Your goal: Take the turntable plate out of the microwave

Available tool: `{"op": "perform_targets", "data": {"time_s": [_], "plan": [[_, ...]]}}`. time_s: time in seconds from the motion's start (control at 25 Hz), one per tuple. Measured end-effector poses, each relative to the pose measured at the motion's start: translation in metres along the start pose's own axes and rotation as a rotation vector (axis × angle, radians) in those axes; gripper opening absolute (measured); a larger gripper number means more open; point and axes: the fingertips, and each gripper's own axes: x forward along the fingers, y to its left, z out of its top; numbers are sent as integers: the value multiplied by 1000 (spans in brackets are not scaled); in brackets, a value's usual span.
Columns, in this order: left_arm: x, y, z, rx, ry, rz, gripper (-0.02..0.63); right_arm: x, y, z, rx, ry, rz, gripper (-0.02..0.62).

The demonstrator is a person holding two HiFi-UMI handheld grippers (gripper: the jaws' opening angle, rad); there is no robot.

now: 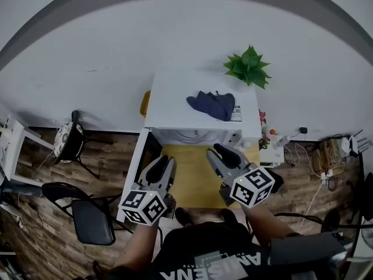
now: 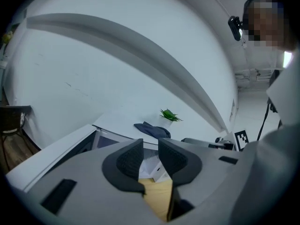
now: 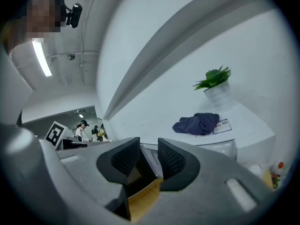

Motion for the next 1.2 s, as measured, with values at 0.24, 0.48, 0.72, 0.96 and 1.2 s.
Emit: {"op": "perform_targets", "data": {"time_s": [0.24, 0.48, 0.72, 0.96, 1.2], "plan": [[3, 11, -18, 60, 57, -38, 194, -2, -7, -24, 44, -18, -67, 190], [-4, 17, -29, 178, 101, -48, 222, -11, -7, -30, 8, -44, -137, 256], [-4, 22, -35, 145, 101, -64, 236, -16, -11, -38, 107, -58, -158, 275], [11, 20, -45, 44, 99, -106, 236, -8, -31, -64, 426, -114, -141, 275], [42, 47, -86, -185, 149, -70, 236, 4, -66, -97, 599, -118, -183, 275]]}}
